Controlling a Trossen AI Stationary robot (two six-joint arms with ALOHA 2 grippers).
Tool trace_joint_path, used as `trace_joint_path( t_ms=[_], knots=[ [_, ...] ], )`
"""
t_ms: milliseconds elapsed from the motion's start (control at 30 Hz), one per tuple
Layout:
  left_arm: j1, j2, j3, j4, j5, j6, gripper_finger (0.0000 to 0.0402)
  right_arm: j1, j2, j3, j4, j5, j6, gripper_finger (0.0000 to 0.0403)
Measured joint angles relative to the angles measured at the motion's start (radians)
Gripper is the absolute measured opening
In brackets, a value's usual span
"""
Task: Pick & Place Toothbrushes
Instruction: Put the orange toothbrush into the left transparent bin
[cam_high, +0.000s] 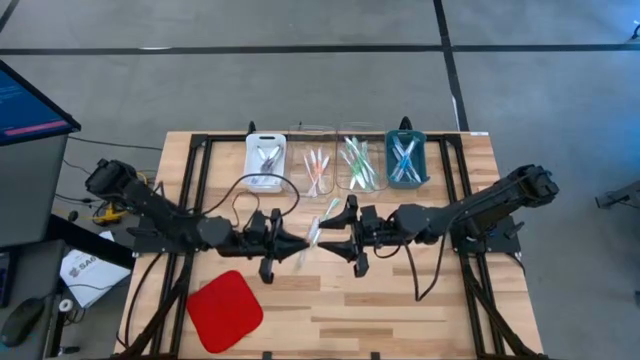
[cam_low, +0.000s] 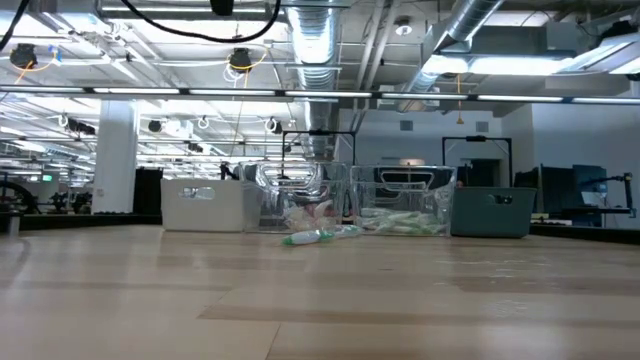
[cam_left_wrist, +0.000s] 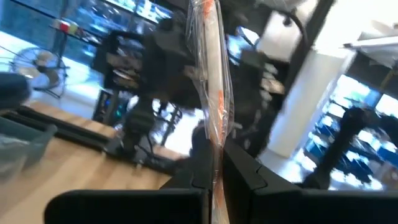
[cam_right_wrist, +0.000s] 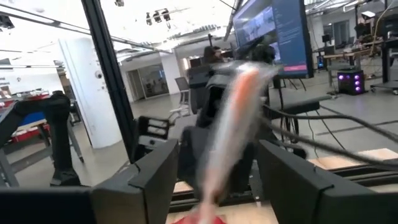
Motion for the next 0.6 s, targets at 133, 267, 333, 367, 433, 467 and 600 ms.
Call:
trace_joint_path(
  t_ms=[133, 267, 333, 367, 433, 467, 600],
  knots=[
    [0.019, 0.010, 0.026, 0.006, 0.013, 0.007, 0.0005, 0.001, 0.000, 0.000, 0.000, 0.000, 0.001, 0.0218],
    [0.033, 0.016, 0.061, -0.003, 0.030, 0.012, 0.0005, -0.002, 0.000, 0.000, 0.000, 0.000, 0.000, 0.0219],
    [0.041, 0.017, 0.066, -0.015, 0.028, 0.012, 0.0005, -0.006, 0.000, 0.000, 0.000, 0.000, 0.001, 0.0218],
    [0.043, 0.017, 0.066, -0.021, 0.028, 0.012, 0.0005, -0.006, 0.000, 0.000, -0.003, 0.000, 0.001, 0.0217],
    [0.044, 0.017, 0.066, -0.035, 0.024, 0.012, 0.0005, -0.007, 0.000, 0.000, -0.013, 0.000, 0.001, 0.0215],
    [0.043, 0.018, 0.066, -0.039, 0.022, 0.012, 0.0005, -0.007, 0.000, 0.000, -0.017, 0.000, 0.001, 0.0215],
    [0.043, 0.018, 0.066, -0.040, 0.023, 0.011, 0.0005, -0.018, 0.000, 0.000, -0.021, -0.001, 0.009, 0.0210]
  ],
)
